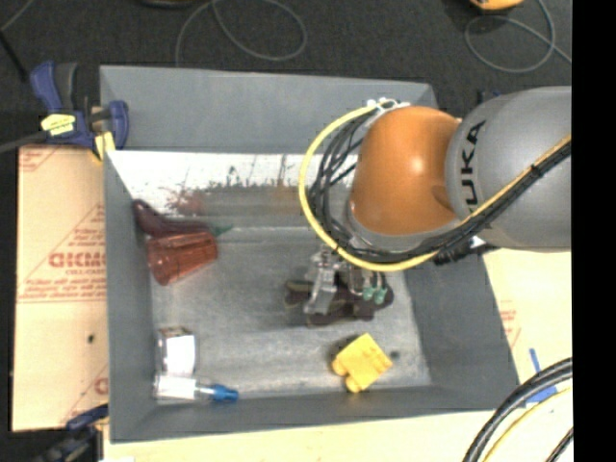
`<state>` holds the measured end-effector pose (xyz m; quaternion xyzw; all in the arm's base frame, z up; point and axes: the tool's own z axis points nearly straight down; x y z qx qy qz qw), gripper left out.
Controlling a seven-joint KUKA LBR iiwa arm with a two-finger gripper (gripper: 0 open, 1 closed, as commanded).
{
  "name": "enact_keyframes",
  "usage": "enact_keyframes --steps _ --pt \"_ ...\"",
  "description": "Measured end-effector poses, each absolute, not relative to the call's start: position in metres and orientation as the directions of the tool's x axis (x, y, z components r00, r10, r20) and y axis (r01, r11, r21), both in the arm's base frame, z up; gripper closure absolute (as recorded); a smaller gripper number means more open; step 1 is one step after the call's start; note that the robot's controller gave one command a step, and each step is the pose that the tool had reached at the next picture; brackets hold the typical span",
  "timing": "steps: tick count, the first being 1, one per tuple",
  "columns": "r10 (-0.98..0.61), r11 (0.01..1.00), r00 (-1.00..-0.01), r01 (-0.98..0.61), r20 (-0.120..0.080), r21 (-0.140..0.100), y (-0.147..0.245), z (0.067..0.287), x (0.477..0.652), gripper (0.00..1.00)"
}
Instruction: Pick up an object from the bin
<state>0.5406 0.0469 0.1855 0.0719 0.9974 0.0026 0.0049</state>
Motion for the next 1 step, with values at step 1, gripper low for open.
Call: enact_keyframes --steps 1 --pt "0.144 0.99 -0.99 0.144 -0.009 0.006 0.0468 0.1855 0.5406 1.0"
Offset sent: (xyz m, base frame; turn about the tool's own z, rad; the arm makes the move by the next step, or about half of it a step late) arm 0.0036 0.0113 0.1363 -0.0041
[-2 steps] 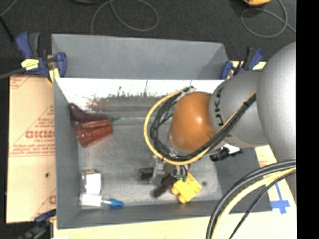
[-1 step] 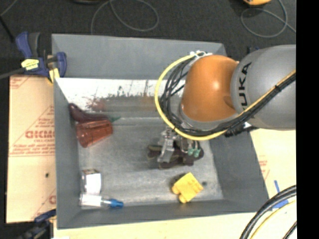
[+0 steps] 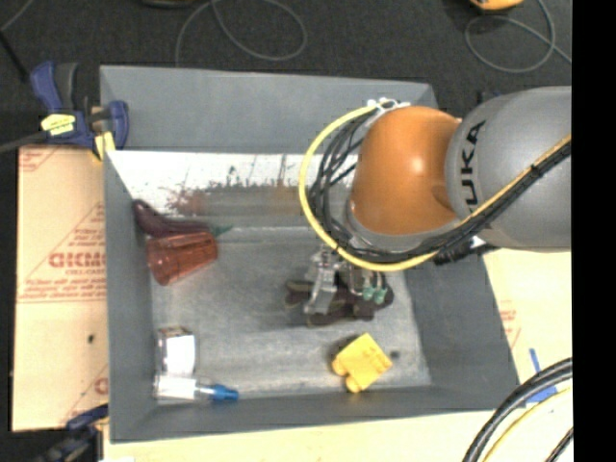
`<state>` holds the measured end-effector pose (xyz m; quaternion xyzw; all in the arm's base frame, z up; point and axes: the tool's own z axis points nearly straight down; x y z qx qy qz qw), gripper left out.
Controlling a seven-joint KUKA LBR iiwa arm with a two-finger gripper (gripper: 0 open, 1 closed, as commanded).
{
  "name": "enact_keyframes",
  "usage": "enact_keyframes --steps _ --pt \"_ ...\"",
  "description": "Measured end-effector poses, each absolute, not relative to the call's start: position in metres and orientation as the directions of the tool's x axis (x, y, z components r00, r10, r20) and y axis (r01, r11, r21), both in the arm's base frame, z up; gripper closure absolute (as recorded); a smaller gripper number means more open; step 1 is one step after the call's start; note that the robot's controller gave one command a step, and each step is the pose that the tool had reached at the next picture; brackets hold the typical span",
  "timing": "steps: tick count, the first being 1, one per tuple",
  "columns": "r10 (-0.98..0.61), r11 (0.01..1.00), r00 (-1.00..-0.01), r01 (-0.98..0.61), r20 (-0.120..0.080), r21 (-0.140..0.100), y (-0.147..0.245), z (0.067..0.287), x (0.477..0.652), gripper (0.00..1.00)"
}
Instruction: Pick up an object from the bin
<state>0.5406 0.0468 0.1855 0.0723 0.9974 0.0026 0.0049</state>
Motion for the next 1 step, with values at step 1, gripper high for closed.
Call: enact_keyframes --steps 1 --pt "0.136 0.991 -0.991 0.136 -0.013 0.007 0.0579 0.3226 0.5452 1.0"
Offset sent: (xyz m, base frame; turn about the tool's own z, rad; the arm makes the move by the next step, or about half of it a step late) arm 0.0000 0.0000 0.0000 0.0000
